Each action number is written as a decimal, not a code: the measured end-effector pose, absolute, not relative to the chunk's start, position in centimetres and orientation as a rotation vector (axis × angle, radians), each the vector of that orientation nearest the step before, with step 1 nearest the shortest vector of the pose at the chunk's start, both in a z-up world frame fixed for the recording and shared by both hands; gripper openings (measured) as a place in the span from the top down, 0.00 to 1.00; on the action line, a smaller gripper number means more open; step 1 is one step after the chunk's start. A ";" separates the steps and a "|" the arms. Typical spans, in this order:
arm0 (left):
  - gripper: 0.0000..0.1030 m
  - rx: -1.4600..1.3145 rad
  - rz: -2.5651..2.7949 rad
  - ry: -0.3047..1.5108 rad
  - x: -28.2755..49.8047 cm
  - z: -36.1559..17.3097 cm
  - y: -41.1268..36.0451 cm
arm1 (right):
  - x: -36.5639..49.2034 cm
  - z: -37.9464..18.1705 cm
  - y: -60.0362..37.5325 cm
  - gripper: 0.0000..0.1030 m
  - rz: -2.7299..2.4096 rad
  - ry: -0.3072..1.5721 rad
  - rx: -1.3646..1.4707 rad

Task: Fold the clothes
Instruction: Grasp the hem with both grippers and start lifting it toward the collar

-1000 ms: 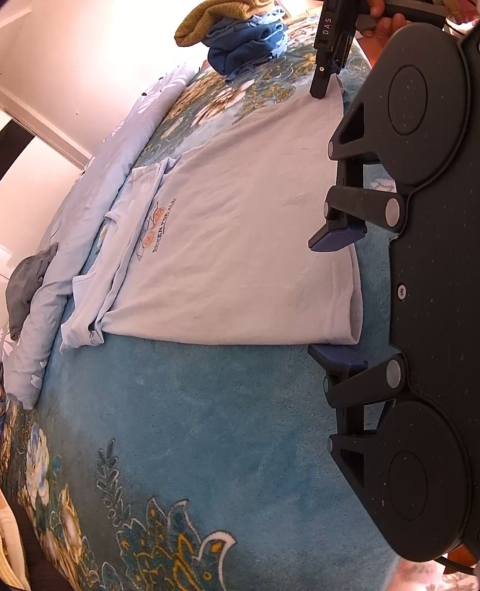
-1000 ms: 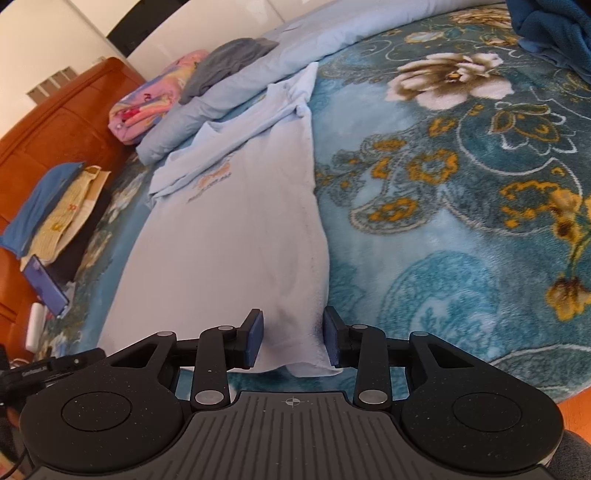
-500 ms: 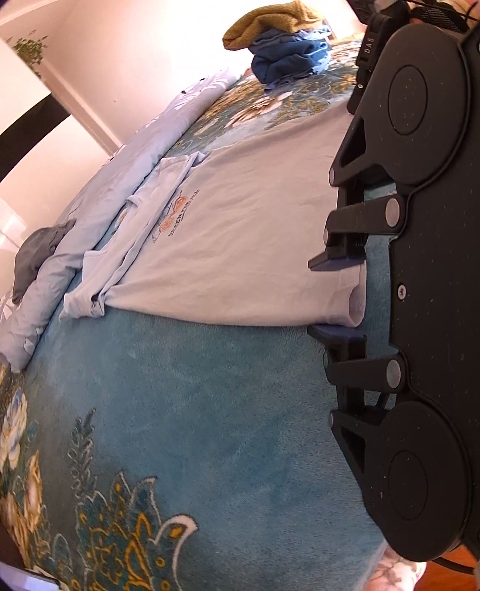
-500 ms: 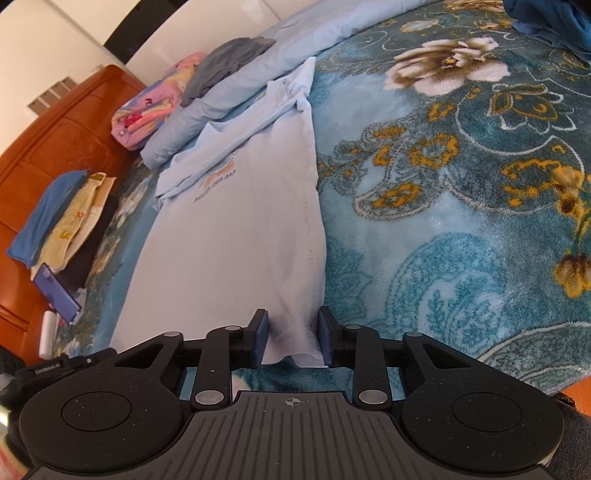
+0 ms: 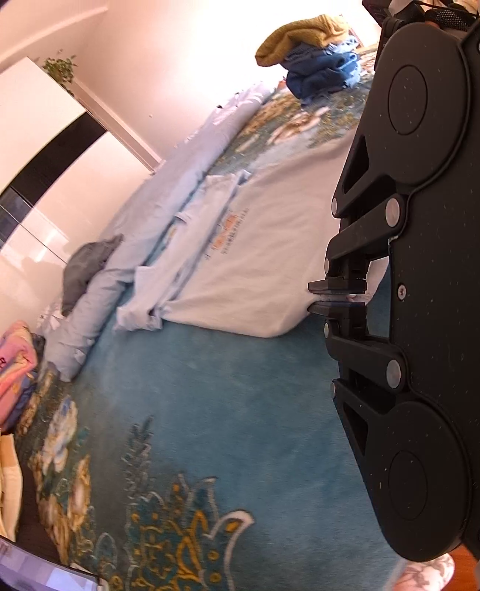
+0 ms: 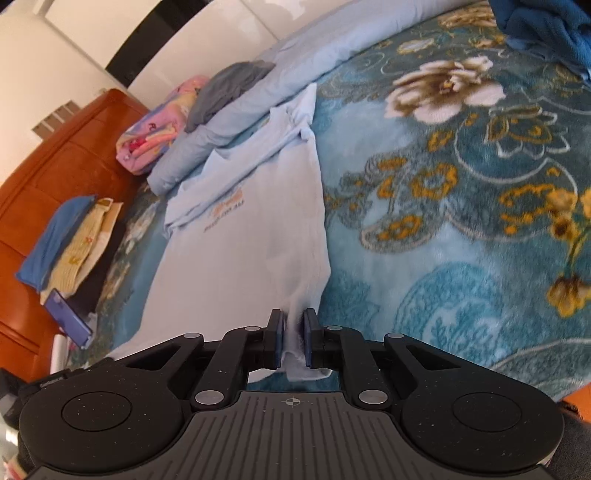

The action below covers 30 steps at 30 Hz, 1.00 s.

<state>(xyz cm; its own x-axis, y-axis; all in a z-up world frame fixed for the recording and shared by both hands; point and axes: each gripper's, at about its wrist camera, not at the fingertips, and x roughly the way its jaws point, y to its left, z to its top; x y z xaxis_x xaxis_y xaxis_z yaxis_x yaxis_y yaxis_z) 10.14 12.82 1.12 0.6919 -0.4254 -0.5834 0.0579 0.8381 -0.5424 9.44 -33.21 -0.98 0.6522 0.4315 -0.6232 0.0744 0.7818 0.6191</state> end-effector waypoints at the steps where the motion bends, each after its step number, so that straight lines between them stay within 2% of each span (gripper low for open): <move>1: 1.00 -0.521 -0.287 0.750 10.3 1.4 12.9 | 9.7 -0.8 -33.4 0.92 0.220 0.840 0.664; 8: 1.00 -0.515 -0.303 0.685 13.5 3.1 12.9 | 12.9 1.2 -33.7 0.95 0.225 0.785 0.643; 16: 1.00 -0.495 -0.303 0.721 14.0 2.2 13.0 | 14.2 0.9 -34.3 0.95 0.168 0.827 0.586; 19: 1.00 -0.509 -0.294 0.739 13.7 1.3 13.4 | 13.0 -0.4 -34.3 0.88 0.156 0.879 0.566; 21: 1.00 -0.519 -0.288 0.749 13.5 0.8 13.6 | 12.0 -1.1 -34.1 0.74 0.167 0.907 0.566; 22: 1.00 -0.524 -0.286 0.754 13.4 0.6 13.6 | 11.5 -1.5 -34.0 0.62 0.173 0.918 0.566; 30: 0.99 -0.527 -0.287 0.765 12.9 0.2 13.4 | 9.8 -2.7 -31.7 0.58 0.242 0.966 0.556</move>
